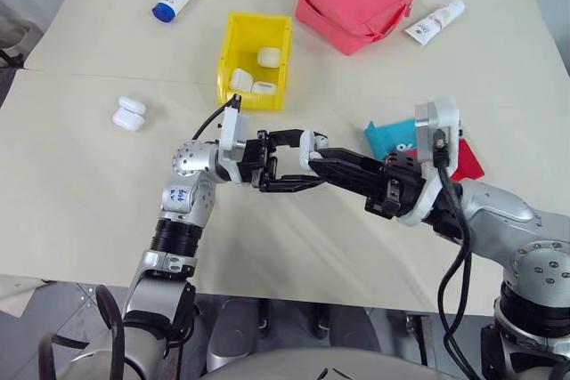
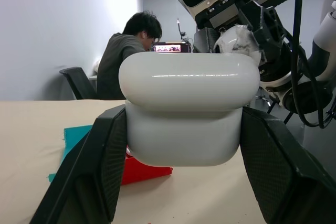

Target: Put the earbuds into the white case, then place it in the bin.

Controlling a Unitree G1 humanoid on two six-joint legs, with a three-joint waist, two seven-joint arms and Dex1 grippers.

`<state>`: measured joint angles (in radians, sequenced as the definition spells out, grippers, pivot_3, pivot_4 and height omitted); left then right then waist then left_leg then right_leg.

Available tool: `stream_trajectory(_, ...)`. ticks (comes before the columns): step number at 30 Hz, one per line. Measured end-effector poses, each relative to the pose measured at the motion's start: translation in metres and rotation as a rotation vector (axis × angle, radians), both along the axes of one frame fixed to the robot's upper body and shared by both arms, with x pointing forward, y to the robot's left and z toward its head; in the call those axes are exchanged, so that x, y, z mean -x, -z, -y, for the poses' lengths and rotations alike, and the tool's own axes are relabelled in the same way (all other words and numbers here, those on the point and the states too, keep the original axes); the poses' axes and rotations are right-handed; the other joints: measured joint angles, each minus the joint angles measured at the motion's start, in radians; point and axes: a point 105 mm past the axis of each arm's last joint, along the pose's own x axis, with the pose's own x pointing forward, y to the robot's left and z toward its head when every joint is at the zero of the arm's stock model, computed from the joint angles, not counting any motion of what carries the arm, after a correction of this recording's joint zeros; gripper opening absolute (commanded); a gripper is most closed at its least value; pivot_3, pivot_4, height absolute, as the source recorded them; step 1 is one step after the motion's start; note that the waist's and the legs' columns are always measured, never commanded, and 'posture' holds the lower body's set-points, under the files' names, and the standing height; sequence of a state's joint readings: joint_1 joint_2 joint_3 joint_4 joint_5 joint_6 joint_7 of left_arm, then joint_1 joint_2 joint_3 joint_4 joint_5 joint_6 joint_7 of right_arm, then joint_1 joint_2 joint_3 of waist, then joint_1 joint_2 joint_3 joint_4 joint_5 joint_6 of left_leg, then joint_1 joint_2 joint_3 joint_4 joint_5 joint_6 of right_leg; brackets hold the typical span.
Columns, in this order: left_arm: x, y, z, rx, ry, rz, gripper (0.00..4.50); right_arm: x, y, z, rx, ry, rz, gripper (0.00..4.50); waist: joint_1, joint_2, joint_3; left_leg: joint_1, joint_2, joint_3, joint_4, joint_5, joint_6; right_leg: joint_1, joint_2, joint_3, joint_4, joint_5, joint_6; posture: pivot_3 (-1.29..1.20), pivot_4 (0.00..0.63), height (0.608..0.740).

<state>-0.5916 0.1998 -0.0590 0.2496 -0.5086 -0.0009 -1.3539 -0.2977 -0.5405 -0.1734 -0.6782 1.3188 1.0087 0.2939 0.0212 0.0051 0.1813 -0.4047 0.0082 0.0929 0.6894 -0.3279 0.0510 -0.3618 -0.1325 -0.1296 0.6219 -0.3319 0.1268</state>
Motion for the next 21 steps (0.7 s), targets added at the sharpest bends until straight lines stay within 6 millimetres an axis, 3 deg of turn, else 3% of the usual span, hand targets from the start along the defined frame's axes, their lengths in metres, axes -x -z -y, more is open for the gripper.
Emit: stream_trajectory(21, 0.004, 0.007, 0.000, -0.001, -0.020, -0.043, 2.80, 0.000, 0.012, 0.006, 0.007, -0.009, -0.008, 0.48, 0.001, 0.000, 0.000, 0.000, 0.000, 0.000, 0.000, 0.000, 0.000, 0.000, 0.000, 0.000, 0.000, 0.000, 0.000, 0.00, 0.150, 0.740)
